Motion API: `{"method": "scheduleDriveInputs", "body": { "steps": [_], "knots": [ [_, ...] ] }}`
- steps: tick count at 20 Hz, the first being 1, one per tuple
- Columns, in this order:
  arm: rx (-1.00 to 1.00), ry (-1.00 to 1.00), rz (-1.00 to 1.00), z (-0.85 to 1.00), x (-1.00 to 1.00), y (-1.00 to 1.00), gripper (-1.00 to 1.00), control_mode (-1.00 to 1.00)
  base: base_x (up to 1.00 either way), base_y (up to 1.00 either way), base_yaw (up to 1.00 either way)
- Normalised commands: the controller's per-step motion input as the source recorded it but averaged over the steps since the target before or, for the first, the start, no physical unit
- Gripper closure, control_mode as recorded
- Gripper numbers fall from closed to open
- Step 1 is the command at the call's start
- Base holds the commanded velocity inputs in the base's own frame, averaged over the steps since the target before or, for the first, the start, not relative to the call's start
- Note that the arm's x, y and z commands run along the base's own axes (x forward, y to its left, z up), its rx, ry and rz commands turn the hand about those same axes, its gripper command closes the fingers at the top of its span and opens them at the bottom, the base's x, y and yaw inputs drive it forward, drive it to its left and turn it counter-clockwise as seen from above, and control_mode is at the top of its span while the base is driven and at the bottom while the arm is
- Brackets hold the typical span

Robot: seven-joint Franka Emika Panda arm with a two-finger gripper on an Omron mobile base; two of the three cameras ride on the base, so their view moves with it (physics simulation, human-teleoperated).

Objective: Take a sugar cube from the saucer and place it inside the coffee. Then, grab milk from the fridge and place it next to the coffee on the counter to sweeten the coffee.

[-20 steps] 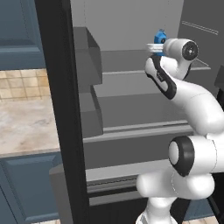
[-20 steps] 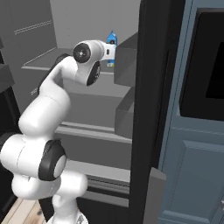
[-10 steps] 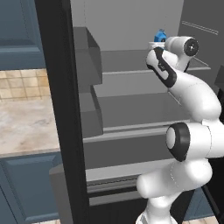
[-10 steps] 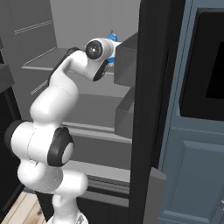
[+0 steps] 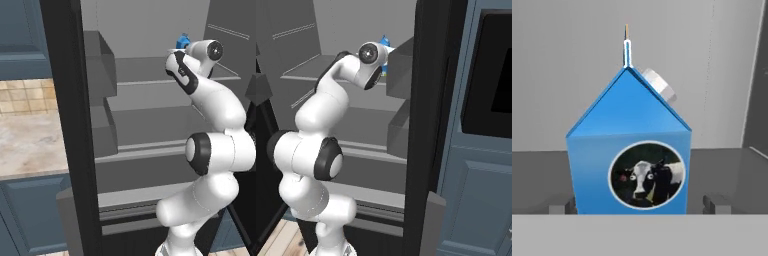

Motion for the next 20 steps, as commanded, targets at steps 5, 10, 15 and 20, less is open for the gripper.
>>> {"method": "scheduleDriveInputs", "body": {
  "steps": [5, 10, 15, 20],
  "knots": [
    [-0.02, 0.06, 0.0, -0.21, 0.0, 0.18, 1.0, -1.0, 0.0, 0.0, 0.0],
    [-0.01, 0.1, 0.0, -0.12, 0.0, 0.1, 1.0, -1.0, 0.0, 0.0, 0.0],
    [0.0, 0.03, 0.0, -0.03, 0.0, 0.0, 1.0, -1.0, 0.0, 0.0, 0.0],
    [0.0, 0.0, 0.0, 0.0, -0.02, 0.0, 1.0, -1.0, 0.0, 0.0, 0.0]
  ]
}}
